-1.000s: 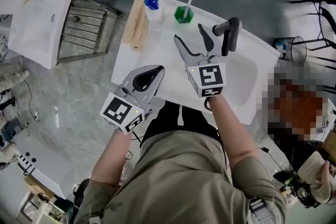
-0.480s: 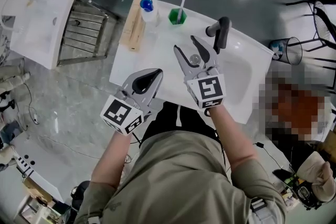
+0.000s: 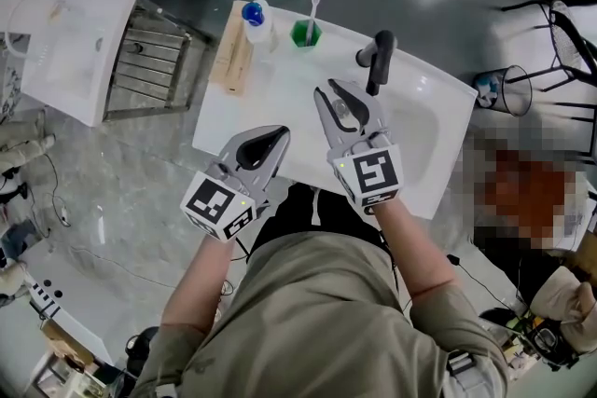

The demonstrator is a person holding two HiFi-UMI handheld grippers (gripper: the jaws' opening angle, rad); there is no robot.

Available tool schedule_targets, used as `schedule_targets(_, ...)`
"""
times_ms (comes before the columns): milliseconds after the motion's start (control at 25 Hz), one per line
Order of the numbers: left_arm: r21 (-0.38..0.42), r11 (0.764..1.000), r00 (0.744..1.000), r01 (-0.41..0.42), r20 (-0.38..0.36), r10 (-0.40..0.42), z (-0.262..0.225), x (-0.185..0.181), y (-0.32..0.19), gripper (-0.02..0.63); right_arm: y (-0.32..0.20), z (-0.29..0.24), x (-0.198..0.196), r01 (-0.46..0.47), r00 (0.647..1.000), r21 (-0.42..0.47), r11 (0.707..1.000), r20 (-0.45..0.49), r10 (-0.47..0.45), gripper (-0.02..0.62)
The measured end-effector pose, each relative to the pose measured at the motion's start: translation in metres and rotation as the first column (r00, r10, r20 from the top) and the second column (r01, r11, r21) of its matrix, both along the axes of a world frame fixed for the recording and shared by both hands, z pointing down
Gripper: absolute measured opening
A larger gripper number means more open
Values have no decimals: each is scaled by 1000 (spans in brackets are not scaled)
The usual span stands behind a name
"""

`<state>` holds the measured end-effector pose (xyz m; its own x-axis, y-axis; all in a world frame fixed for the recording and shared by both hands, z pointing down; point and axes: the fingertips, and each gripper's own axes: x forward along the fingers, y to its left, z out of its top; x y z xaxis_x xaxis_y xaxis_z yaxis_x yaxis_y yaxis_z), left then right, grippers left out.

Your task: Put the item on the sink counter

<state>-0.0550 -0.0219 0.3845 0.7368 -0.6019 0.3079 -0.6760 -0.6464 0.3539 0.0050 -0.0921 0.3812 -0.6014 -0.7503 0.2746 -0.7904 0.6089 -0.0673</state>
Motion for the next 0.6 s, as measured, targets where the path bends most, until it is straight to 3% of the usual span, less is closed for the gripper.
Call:
schedule_targets(240,6,1000,1000,-9,0,9,-9,7,2,6,6,-22,6,10,1000,35,999,12,-11,40)
schedule_targets(600,17,999,1000,-30,1,30,-18,19,4,6,16,-51,25,5,1000,61,998,12,-5,14)
